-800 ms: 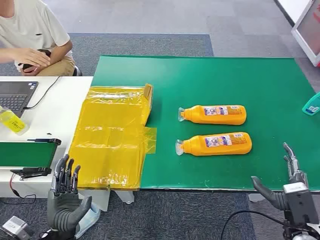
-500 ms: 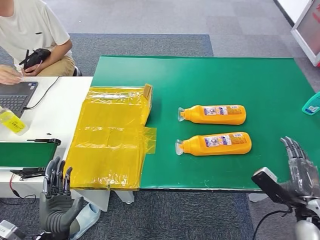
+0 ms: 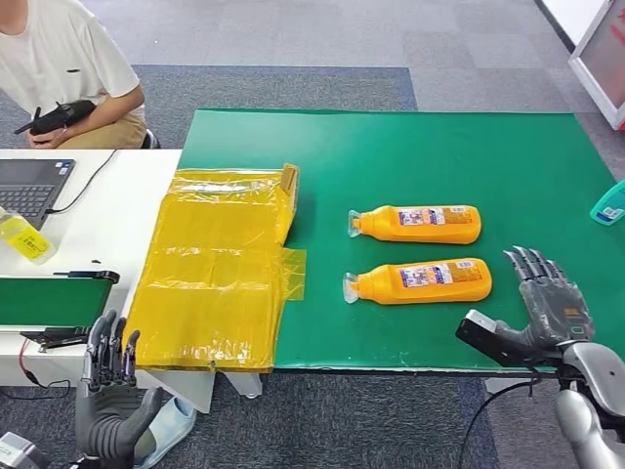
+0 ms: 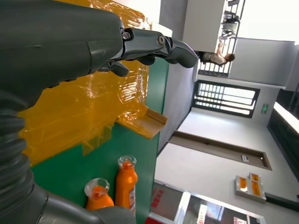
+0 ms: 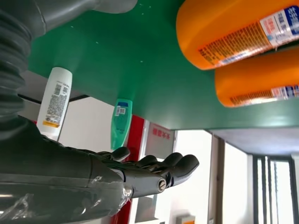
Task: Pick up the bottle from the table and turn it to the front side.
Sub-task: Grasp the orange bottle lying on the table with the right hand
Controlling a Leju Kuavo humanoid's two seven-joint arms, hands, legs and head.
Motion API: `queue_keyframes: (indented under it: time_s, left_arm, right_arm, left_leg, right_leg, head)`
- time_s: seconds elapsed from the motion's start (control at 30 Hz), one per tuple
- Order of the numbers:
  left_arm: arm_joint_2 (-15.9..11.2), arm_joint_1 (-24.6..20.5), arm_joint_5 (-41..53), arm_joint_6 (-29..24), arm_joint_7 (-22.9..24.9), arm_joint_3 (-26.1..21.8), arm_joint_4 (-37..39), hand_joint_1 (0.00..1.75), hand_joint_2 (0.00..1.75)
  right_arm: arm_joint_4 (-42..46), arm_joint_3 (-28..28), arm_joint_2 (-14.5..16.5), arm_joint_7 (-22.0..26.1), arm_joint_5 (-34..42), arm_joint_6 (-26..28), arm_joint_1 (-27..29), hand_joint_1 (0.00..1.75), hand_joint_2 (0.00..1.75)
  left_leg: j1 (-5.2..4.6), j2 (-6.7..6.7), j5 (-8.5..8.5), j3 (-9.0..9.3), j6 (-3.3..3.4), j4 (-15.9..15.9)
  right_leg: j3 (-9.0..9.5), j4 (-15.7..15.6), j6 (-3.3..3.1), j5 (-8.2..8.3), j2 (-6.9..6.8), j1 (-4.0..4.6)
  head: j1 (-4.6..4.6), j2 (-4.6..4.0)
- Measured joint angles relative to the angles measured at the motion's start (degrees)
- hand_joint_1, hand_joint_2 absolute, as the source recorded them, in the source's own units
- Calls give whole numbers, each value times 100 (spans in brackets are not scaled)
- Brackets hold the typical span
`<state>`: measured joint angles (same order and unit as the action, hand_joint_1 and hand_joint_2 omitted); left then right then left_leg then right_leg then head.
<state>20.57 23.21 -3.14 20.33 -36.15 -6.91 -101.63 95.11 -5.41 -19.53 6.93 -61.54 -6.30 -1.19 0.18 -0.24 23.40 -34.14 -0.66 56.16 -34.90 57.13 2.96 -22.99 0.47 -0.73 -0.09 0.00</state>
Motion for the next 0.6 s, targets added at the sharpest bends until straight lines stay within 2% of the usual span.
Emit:
queue_keyframes:
  time_s: [0.2,0.43,0.6]
  left_arm:
    - [5,6,62,85,51,-2,-2,0,175]
    - [6,35,-148,361,-13,-73,-20,0,175]
    - [6,36,-171,471,-27,-137,-26,0,175]
  right_arm:
    - [-1050,844,-474,-234,178,-646,-1208,0,175]
    - [-2367,2061,-1175,-320,1328,-1656,-2896,0,175]
    - [-3175,2955,-1326,-475,1603,-1916,-3799,0,175]
  left_leg:
    - [-4,-1,-18,-3,5,1]
    - [-10,-11,-36,-10,10,1]
    - [-10,-11,-36,-9,10,1]
  right_leg:
    - [-1,0,11,14,-1,-4]
    - [-5,0,17,23,-6,-10]
    - [-6,0,18,23,-6,-10]
  head:
    - [1,0]
    - [1,0]
    - [0,0]
